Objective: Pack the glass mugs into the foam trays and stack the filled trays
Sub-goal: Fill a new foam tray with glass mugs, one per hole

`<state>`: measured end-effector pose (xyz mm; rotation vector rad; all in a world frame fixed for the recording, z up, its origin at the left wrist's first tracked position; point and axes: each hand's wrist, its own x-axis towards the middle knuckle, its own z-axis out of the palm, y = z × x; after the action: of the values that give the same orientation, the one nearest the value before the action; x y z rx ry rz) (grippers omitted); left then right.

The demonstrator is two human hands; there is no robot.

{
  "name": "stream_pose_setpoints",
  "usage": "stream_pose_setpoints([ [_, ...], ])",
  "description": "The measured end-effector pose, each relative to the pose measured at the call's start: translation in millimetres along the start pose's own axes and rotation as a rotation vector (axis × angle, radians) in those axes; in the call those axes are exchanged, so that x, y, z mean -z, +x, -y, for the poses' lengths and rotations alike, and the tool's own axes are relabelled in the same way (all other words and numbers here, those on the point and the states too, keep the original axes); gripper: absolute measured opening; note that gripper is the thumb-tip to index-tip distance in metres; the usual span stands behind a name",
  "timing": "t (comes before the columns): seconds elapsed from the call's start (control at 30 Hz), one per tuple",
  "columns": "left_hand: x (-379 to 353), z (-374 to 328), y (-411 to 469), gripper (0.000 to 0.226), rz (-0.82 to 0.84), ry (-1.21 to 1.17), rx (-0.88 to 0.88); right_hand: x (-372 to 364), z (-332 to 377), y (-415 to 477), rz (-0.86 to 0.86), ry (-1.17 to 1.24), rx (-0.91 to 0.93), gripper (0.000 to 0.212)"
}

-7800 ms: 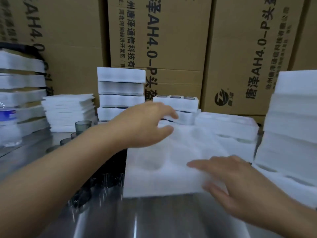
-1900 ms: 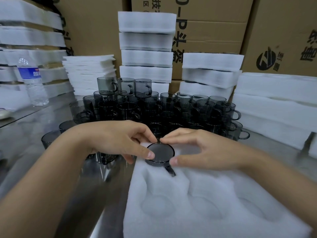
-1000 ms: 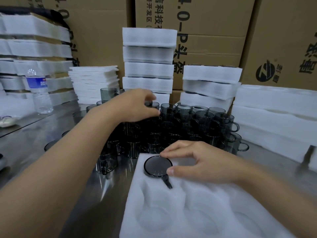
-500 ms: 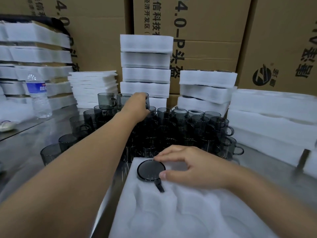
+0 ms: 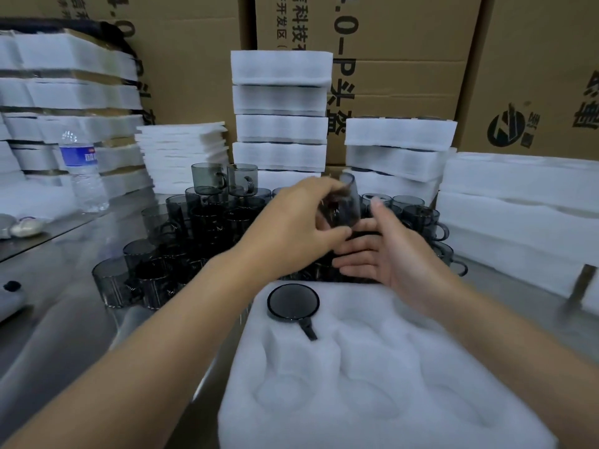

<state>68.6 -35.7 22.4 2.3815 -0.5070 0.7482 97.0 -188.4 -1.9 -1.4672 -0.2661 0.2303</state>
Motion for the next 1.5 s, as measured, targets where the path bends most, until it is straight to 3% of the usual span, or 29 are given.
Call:
stream_pose_setpoints([
  [0.1,-14,8,-18,0.044,-0.007,-0.002,-0.020,1,2,-2,0.039,0.040,-0.022,0.057],
  [0.33,-28,22,-29,0.038,-0.048,-0.063,-0.124,0,-1,-3,0.013,-0.053,0.088,0.041],
  [0.47,-28,26,-31,0.064,-0.043,-0.097,-0.146,1,0,-1,-0.031,-0.063,0.098,0.031],
  [0.63,-25,27,-30,0.093,-0.081,-0.345,-0.039,3,0,1,-0.050,-0.066,0.085,0.031],
  [1.03,-25,36,-25,0.057,0.010,-0.723,0.298,3,0,4,-0.075,-0.020,0.109,0.031],
  [1.37,-24,41,-25,0.024,0.070,-0.730,0.337,5,-2,6,-0.106,-0.063,0.211,0.025],
  [1.5,-25,40,-25,0.042,0.094,-0.691,0.345,8,-5,8,-0.136,-0.101,0.254,0.017],
])
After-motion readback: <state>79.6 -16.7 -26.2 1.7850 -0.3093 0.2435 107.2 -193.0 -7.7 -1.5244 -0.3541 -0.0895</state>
